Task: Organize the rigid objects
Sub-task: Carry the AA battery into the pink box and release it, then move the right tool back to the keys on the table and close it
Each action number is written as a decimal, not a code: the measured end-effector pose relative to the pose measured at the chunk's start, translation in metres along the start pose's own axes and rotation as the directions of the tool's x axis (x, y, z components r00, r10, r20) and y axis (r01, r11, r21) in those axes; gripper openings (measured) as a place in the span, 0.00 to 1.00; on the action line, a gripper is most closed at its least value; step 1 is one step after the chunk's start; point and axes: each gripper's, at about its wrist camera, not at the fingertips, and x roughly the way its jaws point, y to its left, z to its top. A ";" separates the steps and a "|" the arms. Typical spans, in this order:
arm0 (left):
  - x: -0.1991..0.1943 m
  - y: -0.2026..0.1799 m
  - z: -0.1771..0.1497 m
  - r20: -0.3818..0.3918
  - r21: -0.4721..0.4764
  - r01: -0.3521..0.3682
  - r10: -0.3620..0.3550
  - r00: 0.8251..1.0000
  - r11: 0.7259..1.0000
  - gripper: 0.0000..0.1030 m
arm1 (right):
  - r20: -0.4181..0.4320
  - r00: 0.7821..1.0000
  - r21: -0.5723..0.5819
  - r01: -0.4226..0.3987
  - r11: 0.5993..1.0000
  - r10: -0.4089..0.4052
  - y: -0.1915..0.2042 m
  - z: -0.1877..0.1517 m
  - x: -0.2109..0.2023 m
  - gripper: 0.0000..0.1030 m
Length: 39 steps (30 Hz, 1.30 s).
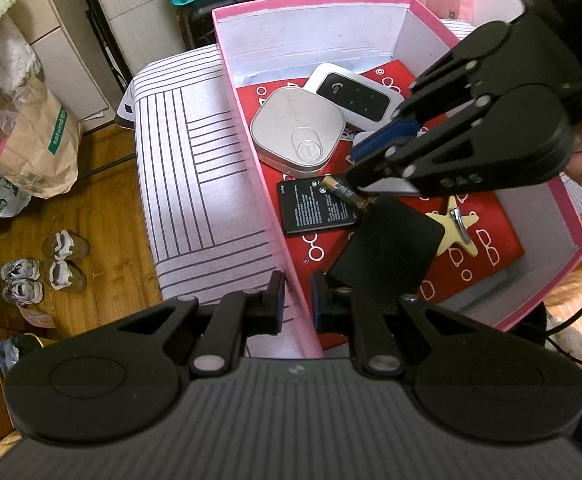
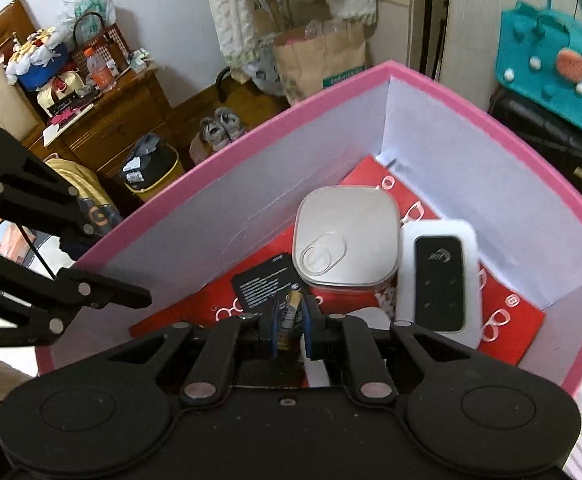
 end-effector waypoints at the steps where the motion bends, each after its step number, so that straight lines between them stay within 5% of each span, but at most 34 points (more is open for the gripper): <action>1: 0.000 0.000 0.000 0.002 -0.001 0.001 -0.001 1.000 1.000 0.12 | 0.020 1.000 0.007 -0.005 1.000 0.005 -0.001 -0.001 -0.006 0.17; 6: -0.001 0.002 -0.003 0.019 -0.014 0.006 -0.006 1.000 1.000 0.12 | 0.137 0.990 0.052 -0.029 0.998 0.022 -0.011 -0.014 -0.054 0.17; 19: -0.002 -0.002 -0.008 0.057 -0.031 -0.019 0.021 0.998 0.999 0.12 | 0.265 0.946 0.259 0.114 0.959 -0.184 -0.055 -0.097 -0.133 0.25; 28: -0.002 -0.001 -0.014 0.108 -0.067 -0.026 0.034 0.994 0.997 0.12 | 0.298 0.911 0.339 0.178 0.924 -0.285 -0.080 -0.148 -0.137 0.27; 39: -0.002 0.003 -0.016 0.119 -0.134 -0.014 0.030 0.992 0.991 0.11 | 0.292 0.875 0.320 0.291 0.901 -0.387 -0.113 -0.174 -0.094 0.37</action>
